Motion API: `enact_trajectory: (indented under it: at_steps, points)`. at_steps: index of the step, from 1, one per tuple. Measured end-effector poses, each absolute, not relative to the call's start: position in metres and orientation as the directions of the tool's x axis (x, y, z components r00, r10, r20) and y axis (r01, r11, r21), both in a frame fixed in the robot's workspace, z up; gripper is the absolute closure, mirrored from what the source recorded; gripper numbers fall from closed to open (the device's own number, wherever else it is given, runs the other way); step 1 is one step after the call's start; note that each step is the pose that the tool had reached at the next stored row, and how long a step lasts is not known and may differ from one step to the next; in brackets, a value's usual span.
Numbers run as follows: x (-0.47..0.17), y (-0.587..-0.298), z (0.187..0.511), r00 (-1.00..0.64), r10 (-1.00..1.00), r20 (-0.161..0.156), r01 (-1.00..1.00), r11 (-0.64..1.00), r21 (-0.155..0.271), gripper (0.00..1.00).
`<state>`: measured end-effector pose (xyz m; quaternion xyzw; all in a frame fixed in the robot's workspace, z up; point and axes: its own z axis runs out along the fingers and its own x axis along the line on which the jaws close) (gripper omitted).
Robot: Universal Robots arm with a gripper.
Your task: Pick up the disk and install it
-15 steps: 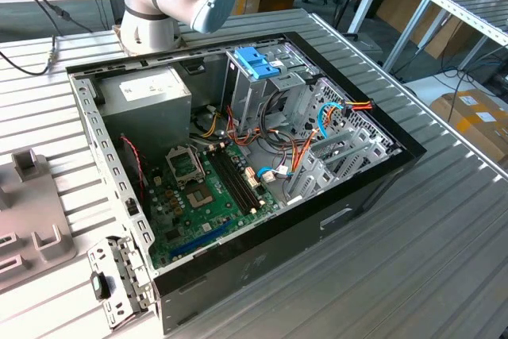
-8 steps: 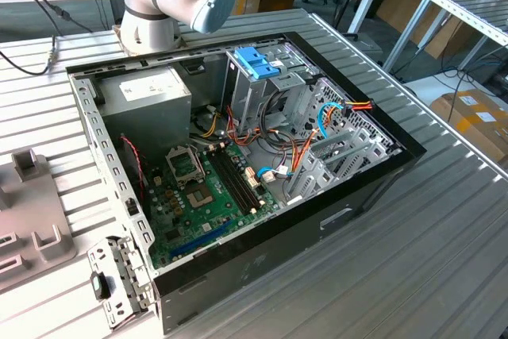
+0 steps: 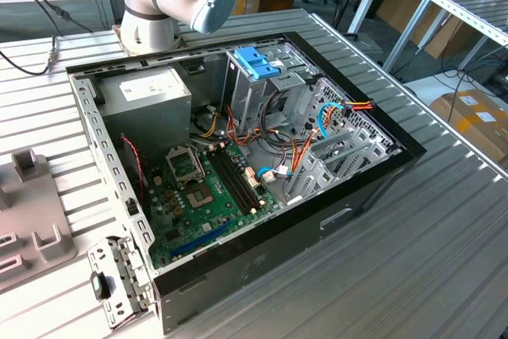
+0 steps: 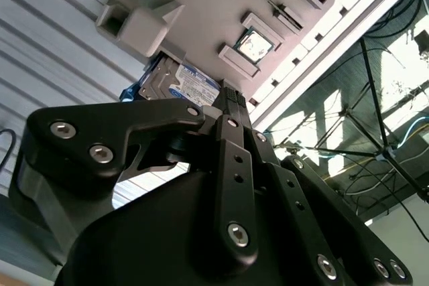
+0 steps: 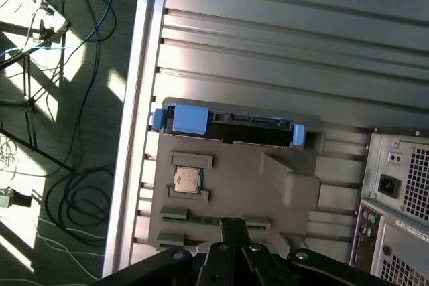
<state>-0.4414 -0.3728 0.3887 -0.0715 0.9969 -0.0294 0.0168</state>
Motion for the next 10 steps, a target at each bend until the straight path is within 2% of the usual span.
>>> enact_trajectory:
  at_steps: [10]
  points:
    - [-0.4414, -0.3728, 0.3886, -0.984, -0.177, -0.029, -0.175, 0.983, -0.061, 0.89]
